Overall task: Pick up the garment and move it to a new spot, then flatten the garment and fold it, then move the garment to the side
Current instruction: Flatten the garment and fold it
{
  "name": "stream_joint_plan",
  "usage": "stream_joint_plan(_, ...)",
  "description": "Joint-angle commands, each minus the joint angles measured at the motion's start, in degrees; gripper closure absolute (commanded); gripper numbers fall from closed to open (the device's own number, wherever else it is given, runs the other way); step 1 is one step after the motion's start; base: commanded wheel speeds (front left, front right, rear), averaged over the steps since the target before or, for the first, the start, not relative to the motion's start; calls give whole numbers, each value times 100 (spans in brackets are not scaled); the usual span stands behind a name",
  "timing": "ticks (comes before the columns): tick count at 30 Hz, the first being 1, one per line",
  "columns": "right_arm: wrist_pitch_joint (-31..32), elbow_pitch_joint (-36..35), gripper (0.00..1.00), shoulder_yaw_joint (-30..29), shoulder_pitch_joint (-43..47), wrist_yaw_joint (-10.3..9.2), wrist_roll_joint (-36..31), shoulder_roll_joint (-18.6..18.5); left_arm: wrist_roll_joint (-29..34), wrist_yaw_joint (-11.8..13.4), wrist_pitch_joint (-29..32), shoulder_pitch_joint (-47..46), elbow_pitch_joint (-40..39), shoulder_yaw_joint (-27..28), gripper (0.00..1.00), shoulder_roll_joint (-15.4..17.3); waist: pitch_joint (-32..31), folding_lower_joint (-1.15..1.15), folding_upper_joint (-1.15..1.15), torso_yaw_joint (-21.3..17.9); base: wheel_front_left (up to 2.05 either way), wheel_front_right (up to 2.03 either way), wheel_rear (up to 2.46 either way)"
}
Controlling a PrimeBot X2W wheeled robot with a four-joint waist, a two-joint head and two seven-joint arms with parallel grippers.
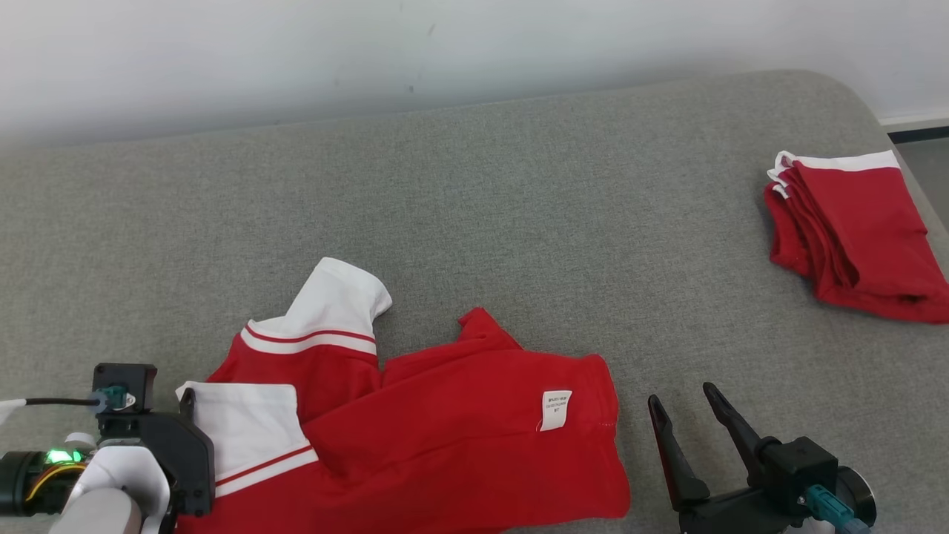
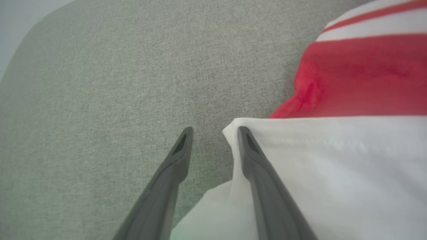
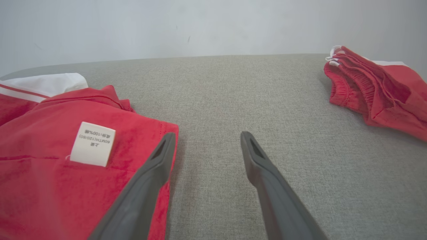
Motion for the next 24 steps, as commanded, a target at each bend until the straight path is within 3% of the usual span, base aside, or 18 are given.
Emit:
stream_joint_plan(1,0,-7,0,12,-37,6,-6,-24,-77,-41,49,-43,45,-36,37,-34,10,0,0,-4,0,0,0)
stream_joint_plan(2,3,-13,0,15,-43,6,-4,-24,-89,-59,66,-39,64,-64,45,-65,19,0,0,-9,0,0,0)
stream_joint_plan(6,13,-17,0,19,-56,6,-3,-26,-179,-164,193,-39,138,-142,58,-186,43,0,0,-22,0,0,0)
stream_joint_plan(9,18,-22,0,10,-58,6,-10,-28,-253,-198,371,-11,174,-184,88,-206,43,0,0,-30,0,0,0)
stream_joint_plan(11,16,-26,0,0,-52,6,-12,-31,-282,-192,457,22,166,-182,100,-170,38,0,0,-30,0,0,0)
stream_joint_plan(18,211,-203,0,109,17,6,-41,-81,-490,-158,185,181,-144,93,100,16,-27,0,0,12,0,0,0)
stream_joint_plan(24,1301,-731,0,584,533,6,504,-419,-735,-101,-142,610,-702,422,100,192,-124,0,0,54,0,0,0)
